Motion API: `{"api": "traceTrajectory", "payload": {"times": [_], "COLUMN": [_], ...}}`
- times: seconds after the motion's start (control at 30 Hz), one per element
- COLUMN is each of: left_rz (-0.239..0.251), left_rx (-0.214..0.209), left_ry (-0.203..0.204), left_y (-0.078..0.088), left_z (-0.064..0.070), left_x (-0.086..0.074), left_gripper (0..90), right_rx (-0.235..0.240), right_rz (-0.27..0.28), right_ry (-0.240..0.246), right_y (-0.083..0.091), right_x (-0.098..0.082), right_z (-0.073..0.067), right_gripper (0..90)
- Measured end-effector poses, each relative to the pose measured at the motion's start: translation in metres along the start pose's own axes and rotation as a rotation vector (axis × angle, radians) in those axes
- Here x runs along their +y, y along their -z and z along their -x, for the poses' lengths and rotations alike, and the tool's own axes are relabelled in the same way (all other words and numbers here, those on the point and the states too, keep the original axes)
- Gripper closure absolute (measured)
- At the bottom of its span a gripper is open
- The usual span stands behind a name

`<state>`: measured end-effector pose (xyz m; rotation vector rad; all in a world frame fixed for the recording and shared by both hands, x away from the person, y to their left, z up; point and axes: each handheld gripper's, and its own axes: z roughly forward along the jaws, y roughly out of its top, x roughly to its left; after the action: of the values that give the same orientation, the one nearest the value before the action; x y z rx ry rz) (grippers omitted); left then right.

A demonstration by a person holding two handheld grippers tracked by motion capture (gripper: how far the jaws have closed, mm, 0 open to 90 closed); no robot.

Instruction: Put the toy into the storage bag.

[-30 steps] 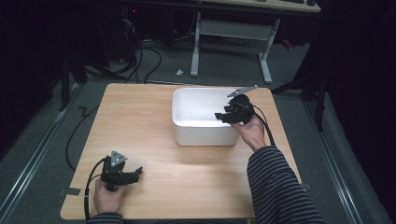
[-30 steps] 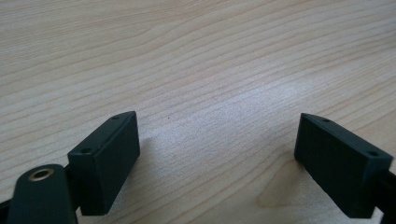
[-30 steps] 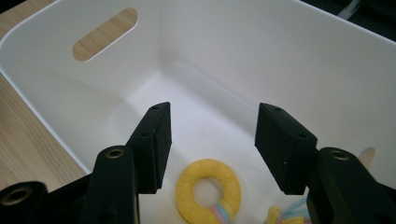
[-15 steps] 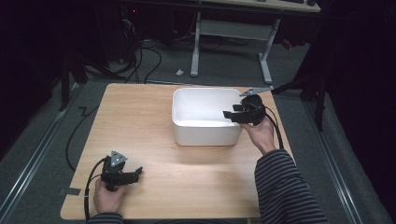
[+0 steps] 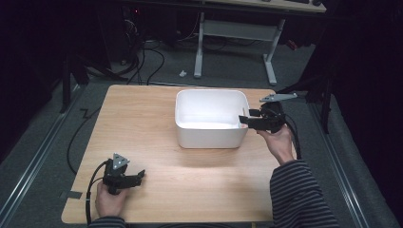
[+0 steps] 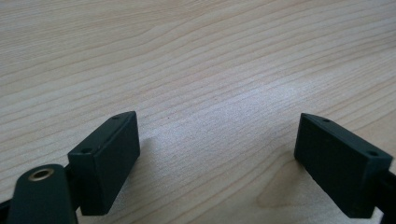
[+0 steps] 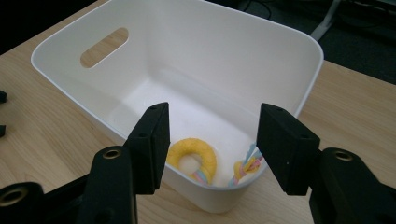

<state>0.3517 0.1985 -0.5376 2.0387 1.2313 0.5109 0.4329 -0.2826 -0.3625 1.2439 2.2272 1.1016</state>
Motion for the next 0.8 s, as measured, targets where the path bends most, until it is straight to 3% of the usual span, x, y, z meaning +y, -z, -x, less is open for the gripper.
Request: {"api": "traceTrajectory", "payload": {"times": [0.23, 0.8], "left_rz": [0.000, 0.000], "left_rx": [0.000, 0.000], "left_ry": [0.000, -0.001], "left_y": [0.000, 0.000], "left_z": [0.000, 0.000], "left_x": [0.000, 0.000], "left_gripper": [14.5, 14.4], "right_rx": [-0.008, -0.039], "right_rz": [0.029, 0.103], "right_ry": [-0.040, -0.059], "right_y": [0.023, 0.065], "right_x": [-0.015, -0.043], "right_z": [0.009, 0.010], "right_gripper": [44.9, 45.2]}}
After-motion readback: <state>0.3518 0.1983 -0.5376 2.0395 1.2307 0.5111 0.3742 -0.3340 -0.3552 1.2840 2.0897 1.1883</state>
